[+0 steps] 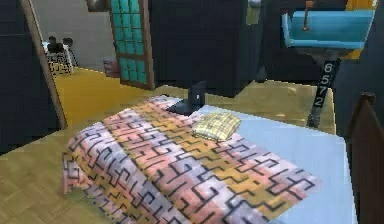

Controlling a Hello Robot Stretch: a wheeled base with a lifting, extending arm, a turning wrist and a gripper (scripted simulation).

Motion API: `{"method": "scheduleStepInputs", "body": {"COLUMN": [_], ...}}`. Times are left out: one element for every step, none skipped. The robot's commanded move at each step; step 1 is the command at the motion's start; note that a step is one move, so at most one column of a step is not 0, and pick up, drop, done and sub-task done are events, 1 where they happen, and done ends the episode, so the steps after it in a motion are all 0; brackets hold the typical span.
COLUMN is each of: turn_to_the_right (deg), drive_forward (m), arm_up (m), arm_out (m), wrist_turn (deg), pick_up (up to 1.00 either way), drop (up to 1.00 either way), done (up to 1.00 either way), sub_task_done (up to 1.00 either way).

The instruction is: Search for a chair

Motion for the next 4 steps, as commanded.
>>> {"method": "scheduleStepInputs", "body": {"turn_to_the_right": [-45.0,-6.0,0.0,0.0], "drive_forward": [0.00,0.00,1.00,0.80], "arm_up": [0.00,0.00,0.00,0.00], "arm_out": [0.00,0.00,0.00,0.00], "wrist_turn": [0.0,0.0,0.0,0.0], "pick_up": [0.00,0.00,0.00,0.00], "drop": [0.00,0.00,0.00,0.00], "done": [0.00,0.00,0.00,0.00], "sub_task_done": [0.00,0.00,0.00,0.00]}}
